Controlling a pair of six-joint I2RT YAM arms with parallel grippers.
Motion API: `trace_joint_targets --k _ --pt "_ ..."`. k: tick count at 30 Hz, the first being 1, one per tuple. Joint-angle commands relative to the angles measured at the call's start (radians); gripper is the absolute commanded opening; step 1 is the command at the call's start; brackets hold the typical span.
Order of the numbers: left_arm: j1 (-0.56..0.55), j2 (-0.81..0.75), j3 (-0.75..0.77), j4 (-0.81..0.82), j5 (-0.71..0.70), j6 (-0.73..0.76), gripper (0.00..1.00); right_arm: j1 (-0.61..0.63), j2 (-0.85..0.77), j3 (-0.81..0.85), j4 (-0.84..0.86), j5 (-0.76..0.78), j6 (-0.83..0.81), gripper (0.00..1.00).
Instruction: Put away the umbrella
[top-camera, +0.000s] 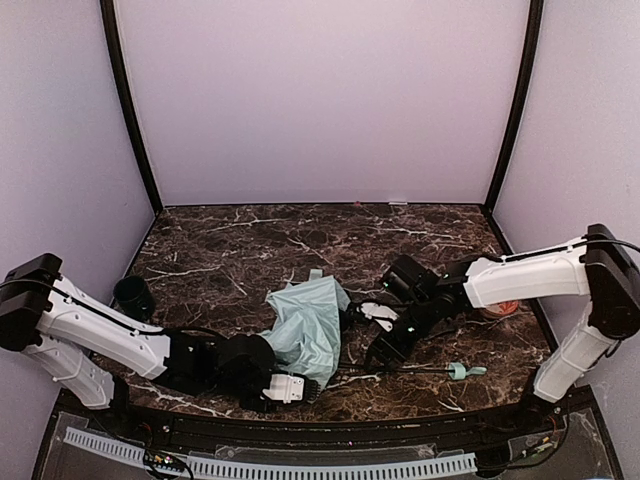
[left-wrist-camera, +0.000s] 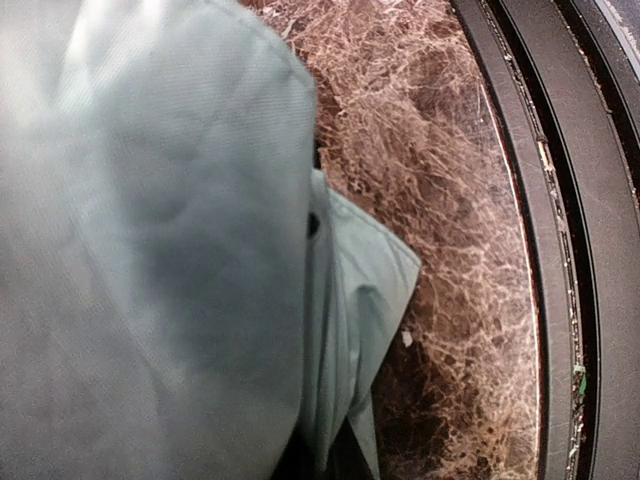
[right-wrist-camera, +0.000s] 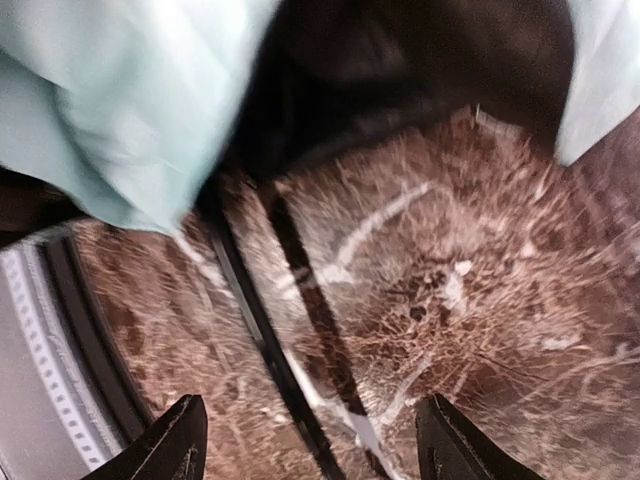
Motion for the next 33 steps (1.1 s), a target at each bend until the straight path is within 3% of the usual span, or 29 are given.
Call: trace_joint_targets --k 1,4,9,11,17,23,25,28,30,33 --pt "-0.004 -0.030 -0.010 -0.029 -0.012 -0.011 0.01 0.025 0.105 -0.037 0.054 0.024 0.028 0.72" --pt "-0.004 -0.040 -0.014 -0.031 -0.017 -0.012 0.01 0.041 0.161 -0.022 0.051 0.038 0.018 0.63" --pt "-0.004 -0.070 -0.017 -0.032 -0.010 -0.038 0.01 0.046 0.156 0.001 0.037 0.088 0.010 0.11" --pt "-0.004 -0.087 -0.022 -0.020 0.000 -0.040 0.01 0.044 0.127 0.023 0.026 0.112 -0.008 0.00" --pt "-0.004 -0.073 -0.052 0.122 -0.070 0.049 0.01 -0.011 0.024 0.171 -0.030 0.093 -0.078 0.00" --pt "0.025 0.066 -0.045 0.394 -0.226 0.312 0.02 -0.084 -0.101 0.294 -0.104 -0.012 -0.144 0.00" --pt "0.074 0.115 -0.051 0.540 -0.264 0.415 0.10 -0.095 -0.120 0.328 -0.152 -0.022 -0.176 0.00" --pt "0.173 0.190 -0.047 0.802 -0.254 0.582 0.38 -0.103 -0.132 0.370 -0.202 -0.038 -0.222 0.00" --pt "0.234 0.260 -0.017 0.993 -0.220 0.680 0.49 -0.108 -0.131 0.391 -0.213 -0.049 -0.242 0.00" --pt "0.285 0.382 0.073 1.146 -0.178 0.788 0.58 -0.118 -0.121 0.424 -0.230 -0.053 -0.259 0.00"
